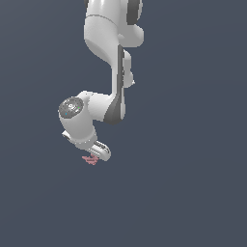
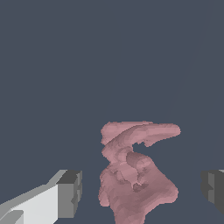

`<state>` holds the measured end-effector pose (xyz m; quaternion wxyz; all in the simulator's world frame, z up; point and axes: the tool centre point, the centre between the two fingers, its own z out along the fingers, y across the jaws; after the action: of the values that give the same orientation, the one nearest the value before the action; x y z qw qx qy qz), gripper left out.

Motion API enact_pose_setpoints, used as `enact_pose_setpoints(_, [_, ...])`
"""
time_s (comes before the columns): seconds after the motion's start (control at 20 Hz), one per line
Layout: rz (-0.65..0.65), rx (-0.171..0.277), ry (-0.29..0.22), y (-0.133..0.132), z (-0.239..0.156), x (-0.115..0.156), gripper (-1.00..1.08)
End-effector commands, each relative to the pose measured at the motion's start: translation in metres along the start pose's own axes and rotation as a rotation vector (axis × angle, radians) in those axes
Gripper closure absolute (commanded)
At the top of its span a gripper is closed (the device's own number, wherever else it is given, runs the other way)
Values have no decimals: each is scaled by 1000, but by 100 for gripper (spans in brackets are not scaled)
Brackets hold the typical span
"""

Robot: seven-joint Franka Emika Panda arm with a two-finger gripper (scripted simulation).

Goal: Pick up the object and move it to a goal position.

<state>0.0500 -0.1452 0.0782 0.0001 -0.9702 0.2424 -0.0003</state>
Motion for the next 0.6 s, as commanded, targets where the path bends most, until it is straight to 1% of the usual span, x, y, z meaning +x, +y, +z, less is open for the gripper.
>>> enact_pose_setpoints(0.0, [2,0,-1,1,12,-1,-92])
enact_pose_setpoints(0.25, [4,0,-1,1,35,-1,-92])
enact_pose_setpoints(0.5, [5,0,-1,1,39,1,-92])
enact_pose_setpoints(0.55, [5,0,-1,1,39,1,108])
